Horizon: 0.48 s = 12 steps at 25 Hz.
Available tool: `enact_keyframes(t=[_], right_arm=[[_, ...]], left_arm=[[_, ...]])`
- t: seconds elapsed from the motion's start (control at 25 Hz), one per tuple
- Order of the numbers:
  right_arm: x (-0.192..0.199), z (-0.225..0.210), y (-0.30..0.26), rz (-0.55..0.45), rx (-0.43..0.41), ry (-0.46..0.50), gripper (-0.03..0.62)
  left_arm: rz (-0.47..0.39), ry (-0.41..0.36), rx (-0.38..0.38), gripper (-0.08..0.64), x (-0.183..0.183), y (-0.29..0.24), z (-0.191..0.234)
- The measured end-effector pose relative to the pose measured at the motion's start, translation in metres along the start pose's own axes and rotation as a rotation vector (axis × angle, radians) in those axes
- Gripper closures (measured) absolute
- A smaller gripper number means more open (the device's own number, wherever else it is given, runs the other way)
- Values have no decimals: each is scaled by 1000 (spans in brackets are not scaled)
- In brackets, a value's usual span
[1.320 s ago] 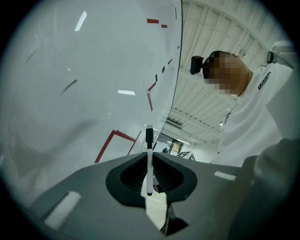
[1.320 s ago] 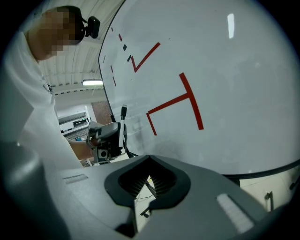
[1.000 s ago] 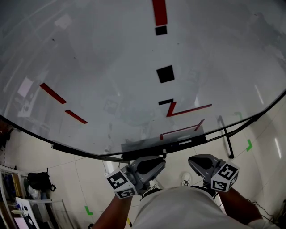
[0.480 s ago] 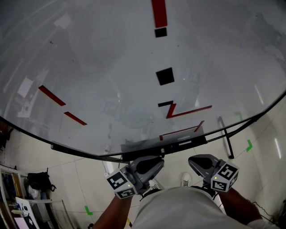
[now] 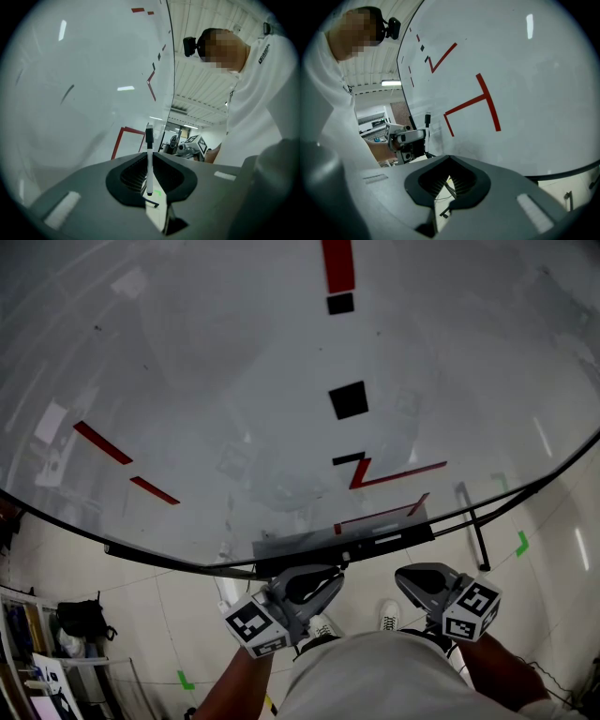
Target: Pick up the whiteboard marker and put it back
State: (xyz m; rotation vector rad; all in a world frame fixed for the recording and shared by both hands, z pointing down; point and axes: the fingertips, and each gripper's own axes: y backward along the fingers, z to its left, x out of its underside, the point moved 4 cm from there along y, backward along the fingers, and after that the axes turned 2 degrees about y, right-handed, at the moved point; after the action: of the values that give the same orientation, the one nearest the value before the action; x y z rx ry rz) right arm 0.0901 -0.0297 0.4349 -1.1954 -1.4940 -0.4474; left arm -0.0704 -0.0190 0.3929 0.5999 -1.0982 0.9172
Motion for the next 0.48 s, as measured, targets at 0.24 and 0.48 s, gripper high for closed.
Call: enact_keyframes(t=[0.24,0.48], right_arm=[[1,-1,-2,0,3,-4,591],[0,-2,-1,-3,6,-8,591]], left_arm=[[41,-64,-11,505,1,-2,0],[191,-290,-80,505,11,-4,7]])
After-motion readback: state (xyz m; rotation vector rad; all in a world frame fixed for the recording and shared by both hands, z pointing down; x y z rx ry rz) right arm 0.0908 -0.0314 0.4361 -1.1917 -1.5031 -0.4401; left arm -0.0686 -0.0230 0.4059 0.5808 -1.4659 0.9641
